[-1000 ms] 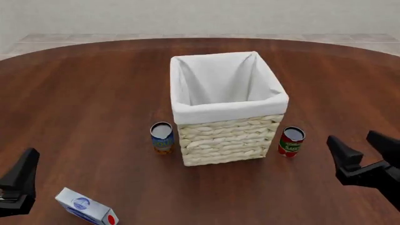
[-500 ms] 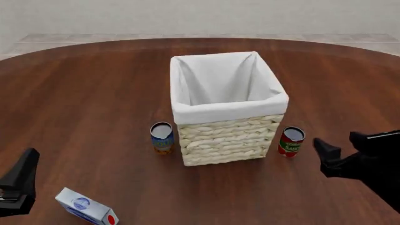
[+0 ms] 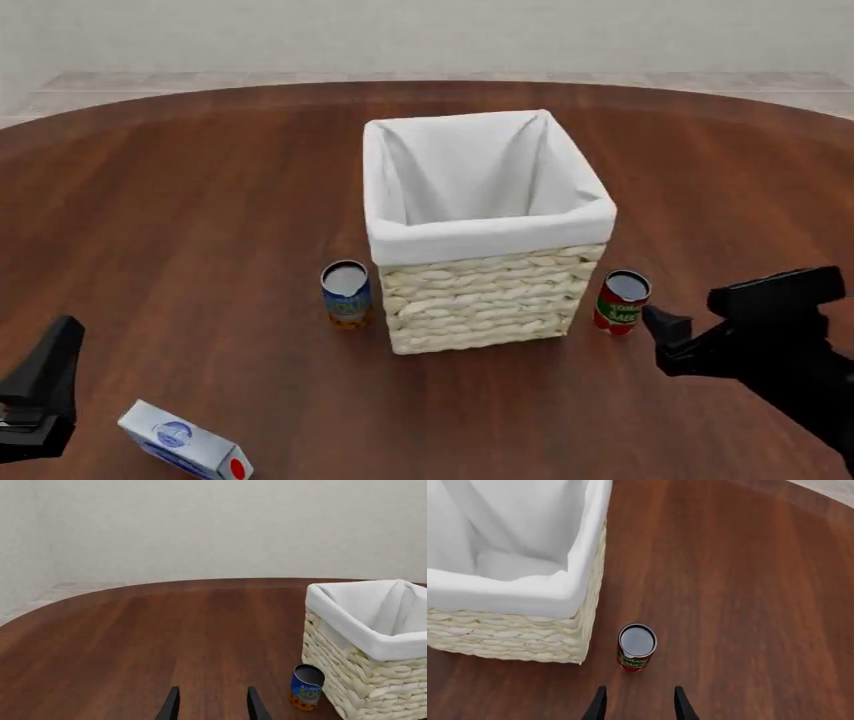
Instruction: Pick up the tomato sauce, and put it in the basket.
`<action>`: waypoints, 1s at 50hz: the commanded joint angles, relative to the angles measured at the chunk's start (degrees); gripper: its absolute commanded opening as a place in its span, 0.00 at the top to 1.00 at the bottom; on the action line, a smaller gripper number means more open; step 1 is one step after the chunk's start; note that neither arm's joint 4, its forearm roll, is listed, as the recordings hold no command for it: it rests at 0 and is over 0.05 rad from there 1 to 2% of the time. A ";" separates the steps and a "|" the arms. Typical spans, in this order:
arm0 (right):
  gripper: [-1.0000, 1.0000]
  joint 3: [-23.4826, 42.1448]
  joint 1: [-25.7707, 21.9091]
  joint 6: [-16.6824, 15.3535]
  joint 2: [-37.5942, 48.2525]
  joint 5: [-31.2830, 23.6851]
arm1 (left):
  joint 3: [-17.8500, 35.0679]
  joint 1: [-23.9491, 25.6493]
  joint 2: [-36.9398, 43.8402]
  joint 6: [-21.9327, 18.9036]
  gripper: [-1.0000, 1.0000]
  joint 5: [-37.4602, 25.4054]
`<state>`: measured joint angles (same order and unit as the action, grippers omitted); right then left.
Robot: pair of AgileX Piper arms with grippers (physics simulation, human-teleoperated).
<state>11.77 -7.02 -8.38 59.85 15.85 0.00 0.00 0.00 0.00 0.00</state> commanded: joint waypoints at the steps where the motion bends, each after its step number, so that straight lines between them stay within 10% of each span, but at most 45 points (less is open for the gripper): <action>1: 0.00 0.67 -0.49 -0.98 4.06 1.39 | 0.00 0.00 0.00 0.00 0.00 0.00; 50: 0.00 8.74 -0.14 -3.56 20.21 8.39 | 0.00 0.00 0.00 0.00 0.00 0.00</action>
<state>19.50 -7.16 -11.87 77.74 23.14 0.00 0.00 0.00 0.00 0.00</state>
